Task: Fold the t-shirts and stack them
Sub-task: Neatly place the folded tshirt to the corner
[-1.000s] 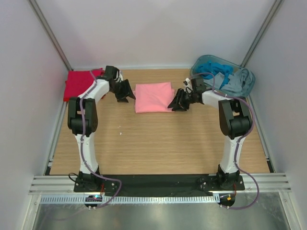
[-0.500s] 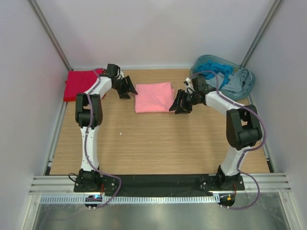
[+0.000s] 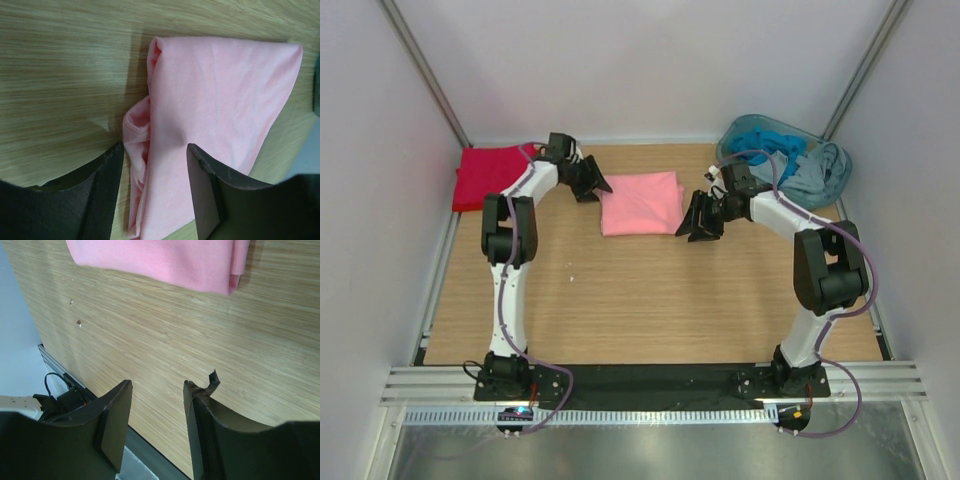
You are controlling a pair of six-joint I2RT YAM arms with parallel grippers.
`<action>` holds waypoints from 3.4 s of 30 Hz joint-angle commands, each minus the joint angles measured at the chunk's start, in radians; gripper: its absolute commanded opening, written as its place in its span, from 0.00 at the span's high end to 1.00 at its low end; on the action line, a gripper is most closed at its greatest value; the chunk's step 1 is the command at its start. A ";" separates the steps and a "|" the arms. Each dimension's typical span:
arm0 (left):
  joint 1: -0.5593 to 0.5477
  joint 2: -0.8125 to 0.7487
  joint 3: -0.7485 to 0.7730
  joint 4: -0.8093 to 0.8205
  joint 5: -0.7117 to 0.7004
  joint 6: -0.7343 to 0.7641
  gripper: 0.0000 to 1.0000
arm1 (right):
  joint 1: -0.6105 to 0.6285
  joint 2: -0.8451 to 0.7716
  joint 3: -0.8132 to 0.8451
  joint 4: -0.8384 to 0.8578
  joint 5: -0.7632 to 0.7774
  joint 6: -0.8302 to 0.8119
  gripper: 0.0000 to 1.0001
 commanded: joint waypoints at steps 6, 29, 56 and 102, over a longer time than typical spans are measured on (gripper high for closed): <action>-0.032 0.046 -0.035 0.017 -0.087 -0.009 0.51 | 0.000 -0.043 0.042 -0.012 -0.004 -0.011 0.48; -0.053 -0.115 0.257 -0.330 -0.381 0.259 1.00 | 0.001 -0.152 -0.096 0.133 -0.019 0.070 0.48; 0.191 -0.178 0.487 -0.210 -0.706 0.667 1.00 | 0.003 -0.082 -0.181 0.305 -0.036 0.112 0.48; -0.226 -0.557 -0.211 -0.081 -0.258 0.198 0.50 | 0.040 -0.291 0.009 -0.215 0.148 0.200 0.39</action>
